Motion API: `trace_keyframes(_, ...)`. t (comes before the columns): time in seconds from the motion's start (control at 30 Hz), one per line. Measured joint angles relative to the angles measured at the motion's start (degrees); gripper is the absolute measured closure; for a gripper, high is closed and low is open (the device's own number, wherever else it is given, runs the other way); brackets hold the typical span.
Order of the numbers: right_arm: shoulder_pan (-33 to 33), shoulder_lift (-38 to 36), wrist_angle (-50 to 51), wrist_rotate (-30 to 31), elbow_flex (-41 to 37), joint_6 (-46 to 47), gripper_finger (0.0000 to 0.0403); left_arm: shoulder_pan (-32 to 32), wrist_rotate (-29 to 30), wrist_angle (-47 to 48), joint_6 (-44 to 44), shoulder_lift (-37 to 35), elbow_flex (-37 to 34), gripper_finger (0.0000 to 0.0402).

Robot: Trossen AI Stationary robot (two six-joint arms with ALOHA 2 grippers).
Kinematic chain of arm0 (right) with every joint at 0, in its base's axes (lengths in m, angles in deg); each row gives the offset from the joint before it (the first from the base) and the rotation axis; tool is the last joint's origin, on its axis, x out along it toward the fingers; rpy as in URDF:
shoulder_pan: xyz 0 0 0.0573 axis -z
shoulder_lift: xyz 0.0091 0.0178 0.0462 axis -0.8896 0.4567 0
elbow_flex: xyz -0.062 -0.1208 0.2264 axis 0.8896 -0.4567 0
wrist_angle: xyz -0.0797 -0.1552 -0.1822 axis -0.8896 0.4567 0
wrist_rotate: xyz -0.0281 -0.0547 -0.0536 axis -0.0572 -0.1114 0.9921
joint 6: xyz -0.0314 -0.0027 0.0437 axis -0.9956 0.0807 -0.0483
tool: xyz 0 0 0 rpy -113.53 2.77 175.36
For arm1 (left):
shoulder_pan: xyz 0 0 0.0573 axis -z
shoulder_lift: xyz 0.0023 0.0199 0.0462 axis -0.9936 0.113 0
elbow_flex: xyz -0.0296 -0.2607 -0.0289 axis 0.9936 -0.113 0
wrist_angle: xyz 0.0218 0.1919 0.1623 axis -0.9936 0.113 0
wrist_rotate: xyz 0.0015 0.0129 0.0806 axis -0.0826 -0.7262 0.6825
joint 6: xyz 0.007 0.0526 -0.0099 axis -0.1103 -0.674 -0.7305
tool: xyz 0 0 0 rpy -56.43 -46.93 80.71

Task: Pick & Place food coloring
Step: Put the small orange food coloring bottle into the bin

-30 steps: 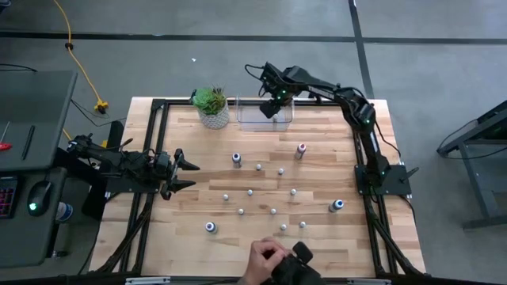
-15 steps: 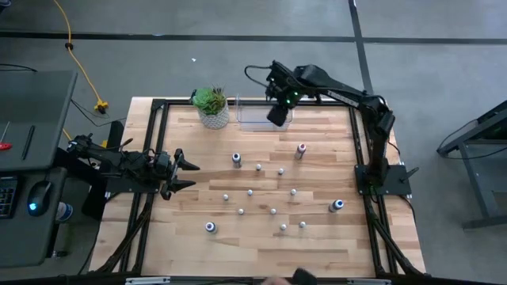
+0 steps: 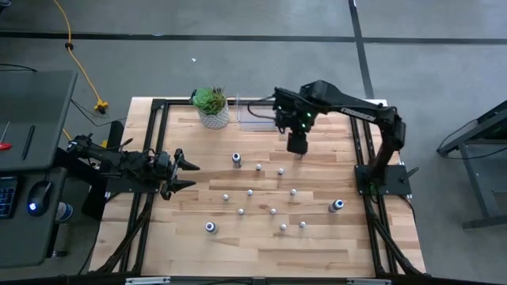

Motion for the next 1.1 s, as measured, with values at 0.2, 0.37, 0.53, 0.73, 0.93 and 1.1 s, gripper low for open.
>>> trace_keyframes(0.2, -3.37, -11.58, -12.75, -1.24, -20.24, 1.47, 0.0263, -0.02, -0.02, 0.01, 0.0, -0.02, 0.0, 0.013)
trace_keyframes(0.37, -5.9, -18.65, -22.37, -3.3, -34.82, 5.2, 0.0263, 0.0, -0.02, 0.02, 0.0, -0.02, 0.0, 0.013)
trace_keyframes(0.53, -8.69, -22.78, -26.76, -3.53, -44.89, 5.35, 0.0263, 0.0, -0.02, 0.01, 0.0, -0.02, 0.0, 0.013)
trace_keyframes(0.73, -13.88, -24.64, -33.7, -6.11, -53.99, 5.22, 0.0263, -0.02, -0.02, 0.02, 0.0, -0.02, 0.0, 0.013)
trace_keyframes(0.93, -18.99, -24.64, -46.08, -4.35, -61.28, 3.6, 0.0263, -0.02, -0.02, 0.01, 0.0, -0.02, 0.0, 0.013)
trace_keyframes(1.1, -20.54, -23.51, -57.1, -4.57, -66.04, 6.3, 0.0263, 0.0, -0.02, 0.02, 0.0, -0.02, 0.0, 0.013)
